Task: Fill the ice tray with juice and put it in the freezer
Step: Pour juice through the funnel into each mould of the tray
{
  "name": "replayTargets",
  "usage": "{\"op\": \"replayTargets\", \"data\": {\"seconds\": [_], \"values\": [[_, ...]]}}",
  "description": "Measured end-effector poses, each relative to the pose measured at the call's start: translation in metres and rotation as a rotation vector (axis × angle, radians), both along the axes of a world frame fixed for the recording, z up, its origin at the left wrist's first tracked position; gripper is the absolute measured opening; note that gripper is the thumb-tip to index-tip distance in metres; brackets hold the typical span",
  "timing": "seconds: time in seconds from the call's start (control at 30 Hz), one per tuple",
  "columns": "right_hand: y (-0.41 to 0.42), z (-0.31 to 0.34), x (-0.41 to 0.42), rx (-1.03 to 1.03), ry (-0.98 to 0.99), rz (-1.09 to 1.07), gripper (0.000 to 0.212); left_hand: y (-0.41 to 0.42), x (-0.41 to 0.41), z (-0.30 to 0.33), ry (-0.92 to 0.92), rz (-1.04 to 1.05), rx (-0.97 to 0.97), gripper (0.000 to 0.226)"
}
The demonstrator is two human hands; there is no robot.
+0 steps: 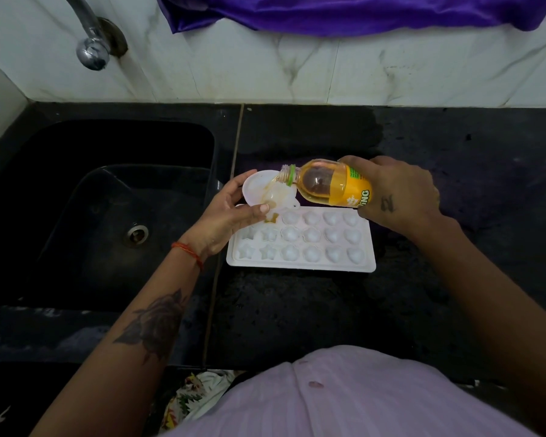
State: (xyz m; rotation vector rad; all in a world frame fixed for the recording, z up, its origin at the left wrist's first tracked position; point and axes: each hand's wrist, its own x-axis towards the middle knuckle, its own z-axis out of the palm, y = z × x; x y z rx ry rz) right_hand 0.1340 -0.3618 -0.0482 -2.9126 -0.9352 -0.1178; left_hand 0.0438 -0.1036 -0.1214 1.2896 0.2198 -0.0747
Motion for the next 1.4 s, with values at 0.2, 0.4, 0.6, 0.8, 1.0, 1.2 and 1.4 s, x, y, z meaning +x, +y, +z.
{"op": "replayTargets", "data": {"seconds": [0.2, 0.4, 0.6, 0.8, 1.0, 1.2, 1.4], "values": [[-0.004, -0.001, -0.003, 0.105, 0.073, -0.03, 0.082, 0.001, 0.001, 0.003, -0.009, -0.001, -0.028, 0.069], [-0.015, -0.002, -0.004, 0.167, 0.079, -0.041, 0.083, -0.006, 0.009, 0.008, -0.031, -0.018, -0.043, 0.068], [-0.023, -0.006, -0.005, 0.145, 0.059, -0.074, 0.08, -0.018, 0.016, 0.008, -0.011, -0.036, -0.041, 0.072], [-0.03, -0.005, -0.006, 0.107, 0.041, -0.06, 0.074, -0.022, 0.015, 0.005, 0.001, -0.056, -0.025, 0.078], [-0.031, -0.003, -0.007, 0.065, 0.044, -0.069, 0.072, -0.025, 0.017, 0.004, 0.007, -0.075, 0.018, 0.083], [-0.032, -0.006, -0.003, 0.015, 0.024, -0.072, 0.072, -0.025, 0.018, 0.002, 0.019, -0.078, 0.032, 0.085], [-0.032, -0.006, -0.001, -0.008, 0.021, -0.07, 0.073, -0.024, 0.018, 0.001, 0.013, -0.084, 0.021, 0.077]]}}
